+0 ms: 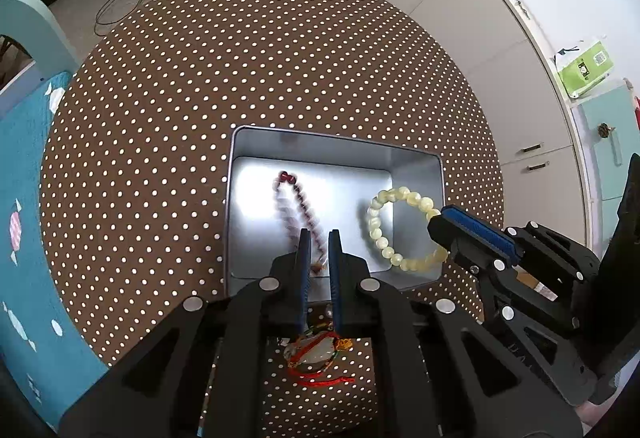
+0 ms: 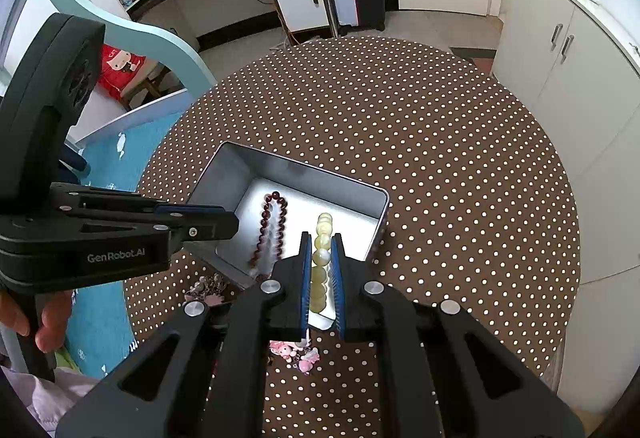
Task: Organize jewelry
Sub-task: 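Carry both bracelets into the silver tray and open both tools, then move both tools back over the remaining jewelry pile, then grasp the red-cord pendant with the left tool while the right approaches the white jade carving, then grasp the white jade carving with the right tool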
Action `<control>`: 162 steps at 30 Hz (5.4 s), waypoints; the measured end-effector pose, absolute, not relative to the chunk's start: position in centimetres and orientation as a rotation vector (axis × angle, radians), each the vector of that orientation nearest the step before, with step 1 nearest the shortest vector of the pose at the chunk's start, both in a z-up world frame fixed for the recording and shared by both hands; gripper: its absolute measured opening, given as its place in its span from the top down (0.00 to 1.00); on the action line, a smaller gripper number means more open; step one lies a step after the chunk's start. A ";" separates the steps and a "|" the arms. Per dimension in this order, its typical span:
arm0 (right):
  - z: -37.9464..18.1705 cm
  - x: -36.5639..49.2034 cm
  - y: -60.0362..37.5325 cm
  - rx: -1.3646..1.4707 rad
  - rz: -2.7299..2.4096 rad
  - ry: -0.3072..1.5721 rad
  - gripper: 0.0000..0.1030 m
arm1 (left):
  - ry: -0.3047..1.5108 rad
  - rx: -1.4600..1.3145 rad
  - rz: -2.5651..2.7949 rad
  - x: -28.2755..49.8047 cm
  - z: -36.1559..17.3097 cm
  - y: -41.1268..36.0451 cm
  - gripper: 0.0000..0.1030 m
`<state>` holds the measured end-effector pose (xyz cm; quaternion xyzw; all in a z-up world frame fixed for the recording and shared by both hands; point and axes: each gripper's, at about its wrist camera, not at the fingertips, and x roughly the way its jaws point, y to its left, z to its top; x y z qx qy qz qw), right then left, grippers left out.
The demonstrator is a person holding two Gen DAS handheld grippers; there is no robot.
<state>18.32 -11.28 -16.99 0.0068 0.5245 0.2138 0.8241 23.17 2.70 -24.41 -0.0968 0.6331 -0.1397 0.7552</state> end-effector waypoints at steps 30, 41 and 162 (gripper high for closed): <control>-16.1 17.3 -12.1 0.040 0.392 1.103 0.45 | 1.318 -0.158 -0.260 18.6 -21.5 4.0 0.71; -15.9 14.5 -13.0 0.067 0.315 1.097 0.29 | 1.304 -0.118 -0.256 15.4 -21.0 4.5 0.49; -20.2 8.4 -7.3 0.010 0.489 1.183 0.72 | 1.308 -0.122 -0.311 9.1 -21.4 6.3 0.96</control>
